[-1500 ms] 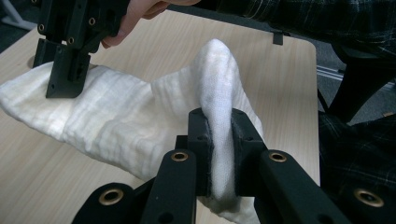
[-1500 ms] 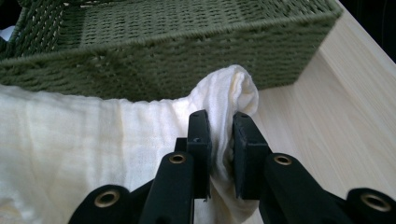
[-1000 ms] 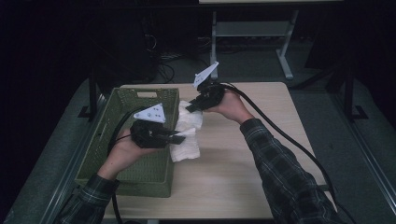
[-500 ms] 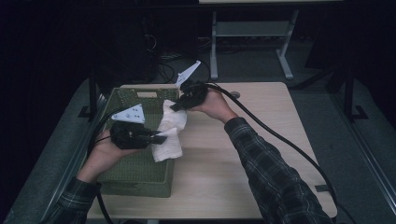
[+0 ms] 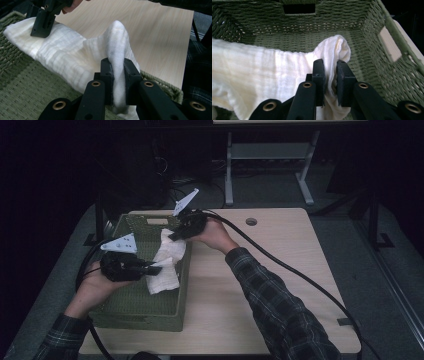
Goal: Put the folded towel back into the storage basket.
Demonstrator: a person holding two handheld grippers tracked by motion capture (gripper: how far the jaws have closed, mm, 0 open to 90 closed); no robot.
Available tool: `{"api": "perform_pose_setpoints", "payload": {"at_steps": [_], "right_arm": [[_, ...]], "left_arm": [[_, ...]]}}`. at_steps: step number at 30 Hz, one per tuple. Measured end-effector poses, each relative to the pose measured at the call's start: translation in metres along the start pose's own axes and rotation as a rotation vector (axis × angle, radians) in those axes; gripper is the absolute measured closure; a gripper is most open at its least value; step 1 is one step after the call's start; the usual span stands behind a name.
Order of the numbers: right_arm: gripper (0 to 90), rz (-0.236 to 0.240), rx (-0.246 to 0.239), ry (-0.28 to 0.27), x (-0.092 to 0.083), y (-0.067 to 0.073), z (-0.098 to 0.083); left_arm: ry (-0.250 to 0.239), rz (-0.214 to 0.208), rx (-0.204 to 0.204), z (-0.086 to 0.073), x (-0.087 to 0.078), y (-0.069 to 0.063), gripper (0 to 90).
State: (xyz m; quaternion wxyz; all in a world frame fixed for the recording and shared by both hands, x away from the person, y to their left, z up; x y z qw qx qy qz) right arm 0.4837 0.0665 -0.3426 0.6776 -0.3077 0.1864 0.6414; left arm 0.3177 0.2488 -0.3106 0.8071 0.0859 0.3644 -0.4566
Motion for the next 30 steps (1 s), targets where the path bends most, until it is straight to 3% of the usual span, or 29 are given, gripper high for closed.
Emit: {"api": "perform_pose_setpoints", "payload": {"at_steps": [17,23,30], "right_arm": [[78.7,0.038,-0.005,0.043,0.025,0.008,-0.001],[78.7,0.036,-0.008,0.043,0.031,0.009,-0.003],[78.8,0.036,-0.005,0.044,0.037,0.005,-0.006]], "left_arm": [[0.044,-0.050,0.010,-0.016,0.016,0.002,78.7],[-0.005,-0.031,-0.024,-0.017,0.015,0.006,53.1],[-0.043,-0.014,-0.042,-0.016,0.018,0.009,41.1]]}}
Point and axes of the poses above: each handheld gripper's, and its own axes: x roughly forward along the jaws, z roughly out of its top, y roughly to its left, the point moved 2 cm from there along x, roughly forward along the jaws, and after that the axes turned 13 degrees about -x, right-handed, at the moved point
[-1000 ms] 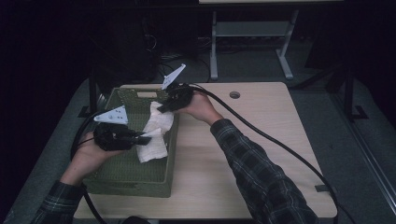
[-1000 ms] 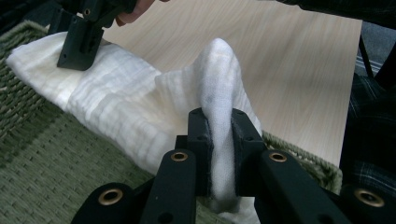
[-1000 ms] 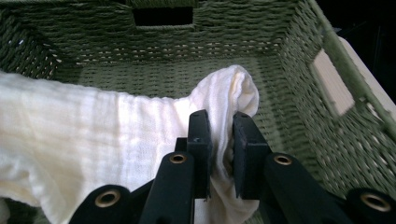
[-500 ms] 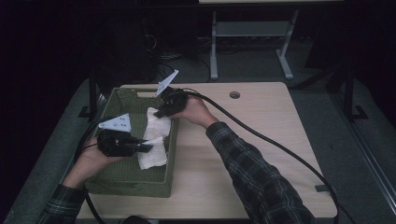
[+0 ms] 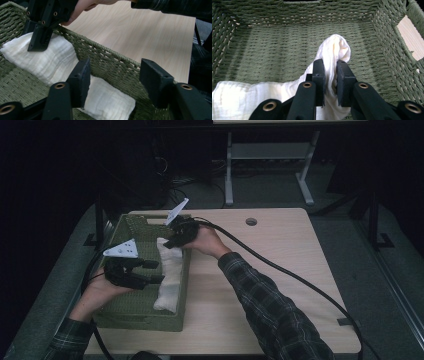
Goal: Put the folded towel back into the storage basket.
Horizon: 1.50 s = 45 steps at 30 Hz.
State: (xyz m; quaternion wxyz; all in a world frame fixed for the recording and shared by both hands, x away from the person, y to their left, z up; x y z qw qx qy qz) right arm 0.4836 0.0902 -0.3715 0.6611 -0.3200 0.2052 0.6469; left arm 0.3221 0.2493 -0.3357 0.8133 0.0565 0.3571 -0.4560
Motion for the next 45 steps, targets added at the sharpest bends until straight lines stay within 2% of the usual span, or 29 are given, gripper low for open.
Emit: {"api": "perform_pose_setpoints", "payload": {"at_steps": [6,13,16,21,23,25,26,28,31,36,41,45], "right_arm": [[78.8,-0.020,0.007,0.003,0.001,-0.009,-0.004],[78.7,-0.052,0.005,-0.004,-0.002,-0.023,-0.008],[78.5,-0.056,-0.002,0.019,0.001,-0.028,-0.010],[77.4,-0.055,0.010,0.011,0.004,-0.032,-0.011],[75.4,-0.060,0.006,0.014,0.006,-0.033,-0.012],[69.6,-0.070,0.014,0.016,0.007,-0.034,-0.013],[63.8,-0.090,0.018,0.012,0.006,-0.035,-0.013],[58.4,-0.109,0.025,-0.006,0.003,-0.036,-0.012],[56.8,-0.118,0.033,-0.017,-0.004,-0.038,-0.011],[55.1,-0.104,0.056,-0.014,-0.016,-0.036,-0.012],[53.3,-0.097,0.065,-0.034,-0.030,-0.034,-0.018],[52.5,-0.079,0.077,-0.022,-0.041,-0.031,-0.026]], "left_arm": [[-0.015,-0.014,-0.015,0.001,0.007,-0.001,38.1],[-0.010,-0.027,-0.013,0.003,0.010,-0.002,37.9],[-0.010,-0.030,-0.016,0.003,0.011,-0.003,37.9],[-0.014,-0.031,-0.018,0.004,0.012,-0.002,37.8],[-0.016,-0.034,-0.020,0.003,0.013,-0.002,37.8],[-0.015,-0.034,-0.018,0.003,0.015,-0.003,37.7],[-0.012,-0.031,-0.017,0.003,0.015,-0.003,37.5],[-0.011,-0.035,-0.017,0.003,0.017,-0.003,37.4],[-0.014,-0.035,-0.018,0.006,0.018,-0.004,37.0],[-0.020,-0.036,-0.026,0.011,0.024,-0.007,36.4],[-0.032,-0.030,-0.032,0.018,0.031,-0.012,36.2],[-0.039,-0.016,-0.049,0.024,0.037,-0.016,35.7]]}}
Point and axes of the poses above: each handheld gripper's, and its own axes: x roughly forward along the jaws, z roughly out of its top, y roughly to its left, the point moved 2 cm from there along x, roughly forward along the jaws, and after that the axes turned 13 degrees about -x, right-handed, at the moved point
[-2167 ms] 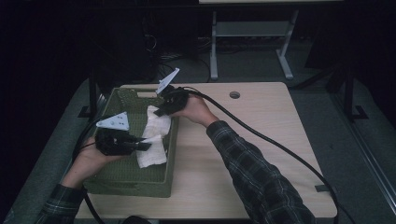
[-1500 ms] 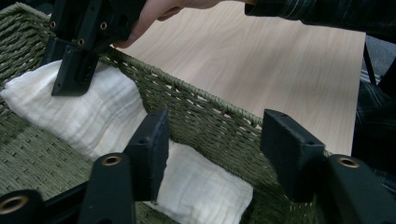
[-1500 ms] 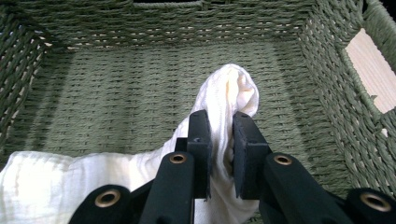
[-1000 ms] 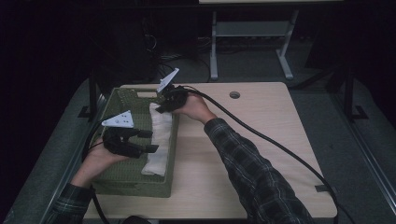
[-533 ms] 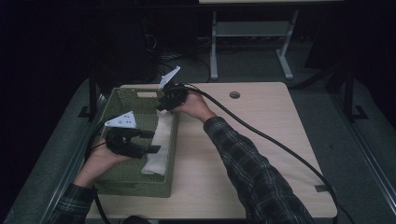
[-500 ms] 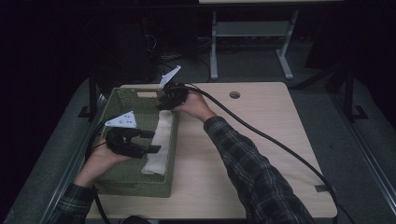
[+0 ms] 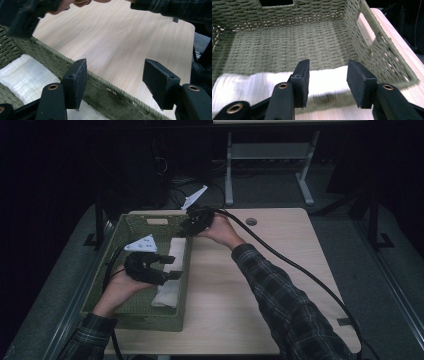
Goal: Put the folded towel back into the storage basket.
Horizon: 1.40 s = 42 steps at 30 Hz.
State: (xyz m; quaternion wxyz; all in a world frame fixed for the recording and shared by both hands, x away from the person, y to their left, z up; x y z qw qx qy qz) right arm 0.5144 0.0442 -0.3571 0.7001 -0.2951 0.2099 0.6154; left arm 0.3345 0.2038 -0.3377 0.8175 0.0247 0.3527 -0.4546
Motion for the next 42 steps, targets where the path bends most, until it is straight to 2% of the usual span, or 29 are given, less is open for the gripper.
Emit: {"api": "perform_pose_setpoints", "payload": {"at_steps": [6,8,14,16,23,27,35,38,42], "right_arm": [[49.0,-0.004,0.004,-0.001,-0.022,0.000,-0.016],[47.4,-0.017,-0.007,-0.002,-0.030,-0.001,-0.021],[42.3,-0.046,0.004,-0.016,-0.057,0.001,-0.036],[40.4,-0.051,0.003,-0.003,-0.065,0.000,-0.042],[36.7,-0.089,0.005,-0.002,-0.092,0.002,-0.062],[33.3,-0.111,0.032,-0.008,-0.108,0.005,-0.074],[30.2,-0.161,0.066,-0.022,-0.133,0.013,-0.102],[28.0,-0.174,0.089,-0.021,-0.139,0.018,-0.112],[27.3,-0.193,0.107,-0.013,-0.148,0.024,-0.127]], "left_arm": [[-0.017,0.035,-0.011,0.010,0.012,-0.012,32.9],[-0.021,0.047,-0.018,0.013,0.017,-0.016,31.1],[-0.022,0.075,-0.021,0.025,0.033,-0.029,28.7],[-0.024,0.081,-0.024,0.029,0.039,-0.033,27.9],[-0.015,0.100,-0.014,0.040,0.060,-0.045,26.4],[-0.011,0.110,0.002,0.045,0.073,-0.053,25.3],[0.002,0.130,0.012,0.044,0.099,-0.067,22.6],[-0.002,0.122,-0.003,0.041,0.109,-0.072,22.5],[0.015,0.120,0.015,0.037,0.121,-0.077,21.9]]}}
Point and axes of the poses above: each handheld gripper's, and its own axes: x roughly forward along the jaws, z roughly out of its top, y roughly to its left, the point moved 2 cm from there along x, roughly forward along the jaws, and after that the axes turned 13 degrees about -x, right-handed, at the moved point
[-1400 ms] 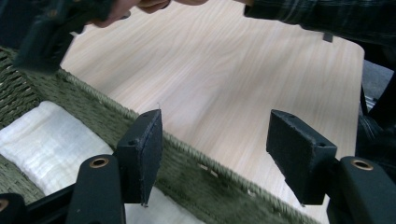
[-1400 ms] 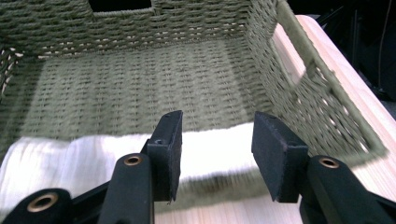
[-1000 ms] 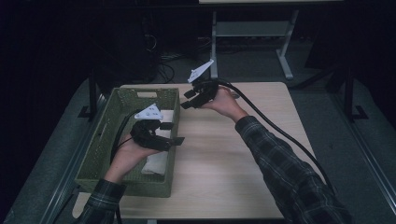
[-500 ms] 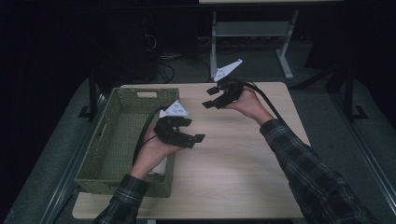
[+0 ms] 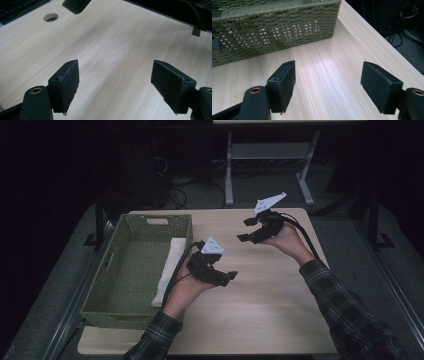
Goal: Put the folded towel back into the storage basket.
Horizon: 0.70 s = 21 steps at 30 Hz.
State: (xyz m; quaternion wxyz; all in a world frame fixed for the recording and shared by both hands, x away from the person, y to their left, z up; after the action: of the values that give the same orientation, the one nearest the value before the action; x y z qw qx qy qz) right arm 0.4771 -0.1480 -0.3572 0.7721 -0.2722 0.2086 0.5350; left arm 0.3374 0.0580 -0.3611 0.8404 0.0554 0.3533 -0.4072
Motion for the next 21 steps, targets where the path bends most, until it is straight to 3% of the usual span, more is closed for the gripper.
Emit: {"api": "perform_pose_setpoints", "payload": {"at_steps": [12,17,21], "right_arm": [[24.8,-0.050,0.073,-0.004,-0.023,0.011,-0.046],[23.0,-0.061,0.100,0.008,-0.030,0.019,-0.067],[21.1,-0.066,0.117,0.032,-0.032,0.027,-0.084]], "left_arm": [[0.041,0.011,0.035,-0.016,0.027,-0.015,17.9],[0.028,0.006,0.013,-0.028,0.034,-0.018,17.2],[0.044,0.009,0.004,-0.037,0.040,-0.018,16.6]]}}
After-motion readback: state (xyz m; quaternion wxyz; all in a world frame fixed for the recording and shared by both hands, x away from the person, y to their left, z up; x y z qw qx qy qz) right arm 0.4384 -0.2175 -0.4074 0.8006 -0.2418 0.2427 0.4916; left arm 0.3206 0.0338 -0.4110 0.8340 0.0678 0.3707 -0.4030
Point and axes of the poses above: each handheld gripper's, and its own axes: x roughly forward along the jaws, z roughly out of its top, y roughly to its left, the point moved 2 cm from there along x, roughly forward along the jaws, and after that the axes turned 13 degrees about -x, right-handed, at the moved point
